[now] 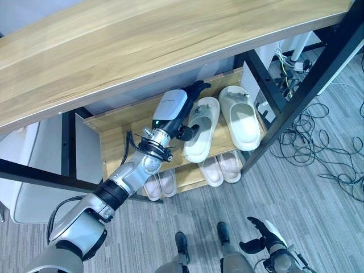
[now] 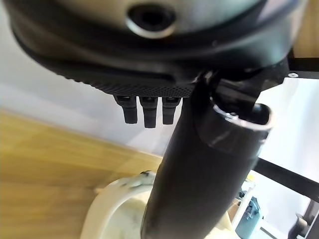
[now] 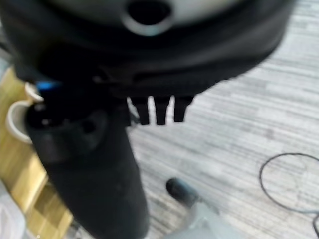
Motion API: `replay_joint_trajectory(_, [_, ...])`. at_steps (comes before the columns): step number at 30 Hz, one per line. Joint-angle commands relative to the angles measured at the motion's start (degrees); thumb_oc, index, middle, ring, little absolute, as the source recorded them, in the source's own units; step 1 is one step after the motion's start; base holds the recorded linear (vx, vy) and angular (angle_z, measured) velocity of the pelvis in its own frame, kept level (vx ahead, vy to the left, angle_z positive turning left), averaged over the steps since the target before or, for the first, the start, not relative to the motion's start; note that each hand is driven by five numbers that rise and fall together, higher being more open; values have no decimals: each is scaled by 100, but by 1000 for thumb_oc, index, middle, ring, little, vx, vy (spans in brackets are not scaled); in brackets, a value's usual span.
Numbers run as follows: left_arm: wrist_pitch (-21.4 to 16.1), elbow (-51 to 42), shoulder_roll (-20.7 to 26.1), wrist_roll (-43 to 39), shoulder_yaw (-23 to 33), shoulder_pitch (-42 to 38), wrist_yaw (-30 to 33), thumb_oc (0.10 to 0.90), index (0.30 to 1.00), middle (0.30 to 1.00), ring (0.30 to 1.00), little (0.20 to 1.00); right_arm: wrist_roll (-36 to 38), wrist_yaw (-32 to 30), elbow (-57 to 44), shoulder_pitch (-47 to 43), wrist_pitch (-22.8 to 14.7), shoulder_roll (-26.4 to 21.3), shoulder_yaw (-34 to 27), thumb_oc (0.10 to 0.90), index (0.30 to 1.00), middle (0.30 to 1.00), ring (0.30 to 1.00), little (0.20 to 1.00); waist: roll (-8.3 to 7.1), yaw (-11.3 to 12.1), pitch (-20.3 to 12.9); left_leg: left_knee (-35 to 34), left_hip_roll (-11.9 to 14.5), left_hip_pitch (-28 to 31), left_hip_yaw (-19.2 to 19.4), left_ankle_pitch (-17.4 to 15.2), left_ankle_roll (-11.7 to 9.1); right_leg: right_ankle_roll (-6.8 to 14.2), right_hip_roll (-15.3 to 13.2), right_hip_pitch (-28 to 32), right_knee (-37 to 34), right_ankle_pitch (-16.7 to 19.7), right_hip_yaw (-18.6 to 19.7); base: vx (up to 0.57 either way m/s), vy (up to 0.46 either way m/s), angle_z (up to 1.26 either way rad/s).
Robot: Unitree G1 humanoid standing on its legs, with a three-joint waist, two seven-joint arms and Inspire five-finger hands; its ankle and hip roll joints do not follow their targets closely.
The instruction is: Arrange the slippers neatly on the shoe rack.
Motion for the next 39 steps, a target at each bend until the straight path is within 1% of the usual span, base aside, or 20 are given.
replay_joint_trajectory(1, [-424, -337, -240, -720, 929, 21, 96, 800, 900, 900, 900, 900, 48, -233, -17, 312, -82, 64, -74, 800, 900, 900, 900, 900, -329, 188, -420, 12, -207, 42, -89, -500, 40, 375, -289, -55, 28, -548, -264, 0, 0, 0])
replay_joint_trajectory(3, [-522, -642, -427, -1310, 1244, 553, 73, 800, 900, 900, 900, 900, 31, -244, -35, 341, -49, 121, -140, 800, 900, 900, 900, 900, -361, 255, -429, 12, -204, 63, -106, -492, 44, 362, -290, -9, 28, -556, -298, -6, -9, 4])
replay_joint_trajectory(6, [-681, -1128, -612, -2023, 1556, 1375, -162, 800, 900, 900, 900, 900, 26, -239, -53, 390, -11, 187, -228, 800, 900, 900, 900, 900, -388, 331, -453, 12, -200, 101, -131, -492, 48, 352, -286, 60, 28, -576, -320, -13, -7, 10])
replay_joint_trajectory(7, [-745, -1353, -704, -2535, 1674, 1830, -366, 800, 900, 900, 900, 900, 14, -230, -73, 390, 10, 191, -289, 800, 900, 900, 900, 900, -415, 377, -454, 12, -197, 118, -139, -491, 54, 343, -282, 90, 28, -578, -347, -26, -10, 7])
replay_joint_trajectory(8, [-760, -1445, -759, -2814, 1710, 2076, -531, 800, 900, 900, 900, 900, 8, -216, -86, 399, 20, 195, -314, 800, 900, 900, 900, 900, -424, 401, -463, 12, -196, 134, -147, -494, 57, 337, -286, 110, 28, -580, -365, -18, -9, 10])
replay_joint_trajectory(9, [-753, -1461, -754, -2822, 1717, 2094, -541, 800, 900, 900, 900, 900, 8, -215, -90, 407, 21, 193, -309, 800, 900, 900, 900, 900, -422, 396, -469, 12, -195, 136, -149, -496, 57, 337, -286, 114, 28, -582, -367, -3, -1, 7])
replay_joint_trajectory(11, [-745, -1575, -804, -3239, 1748, 2474, -781, 800, 900, 900, 900, 900, -3, -186, -95, 418, 40, 212, -344, 800, 900, 900, 900, 900, -444, 437, -488, 12, -190, 162, -160, -499, 59, 325, -283, 154, 28, -584, -383, -3, -1, 9])
replay_joint_trajectory(13, [-704, -1611, -810, -3287, 1734, 2558, -841, 800, 900, 900, 900, 900, 0, -177, -90, 421, 52, 223, -357, 800, 900, 900, 900, 900, -456, 447, -496, 12, -190, 172, -167, -500, 62, 321, -281, 171, 28, -590, -394, -7, -2, 6])
replay_joint_trajectory(15, [-622, -1615, -863, -3440, 1664, 2763, -1020, 800, 900, 900, 900, 900, -6, -159, -74, 415, 83, 250, -360, 800, 900, 900, 900, 900, -499, 491, -518, 12, -184, 182, -192, -501, 64, 308, -278, 209, 28, -602, -427, -13, -18, 12])
replay_joint_trajectory(21, [-529, -1388, -991, -3533, 1441, 2898, -1137, 800, 900, 900, 900, 900, -17, -206, -34, 421, 121, 317, -322, 800, 900, 900, 900, 900, -539, 525, -531, 12, -184, 165, -229, -489, 77, 285, -278, 206, 28, -598, -458, -18, -10, 7])
replay_joint_trajectory(25, [-512, -1290, -1059, -3509, 1323, 2887, -1123, 800, 900, 900, 900, 900, -21, -245, -38, 418, 128, 330, -296, 800, 900, 900, 900, 900, -535, 521, -517, 12, -194, 129, -236, -478, 85, 285, -280, 163, 28, -583, -452, -8, -1, 0])
replay_joint_trajectory(30, [-510, -1109, -1203, -3592, 1178, 2789, -1061, 800, 900, 900, 900, 900, -25, -302, -61, 417, 138, 321, -279, 800, 900, 900, 900, 900, -509, 501, -465, 12, -205, 61, -225, -452, 93, 293, -290, 67, 28, -547, -419, -24, 6, -1])
replay_joint_trajectory(39, [-506, -878, -1450, -3561, 782, 2318, -1008, 800, 900, 900, 900, 900, -7, -350, -159, 534, 146, 187, -305, 800, 900, 900, 900, 900, -423, 370, -349, 12, -230, -55, -71, -427, 110, 339, -323, -142, 28, -453, -267, -18, 12, -8])
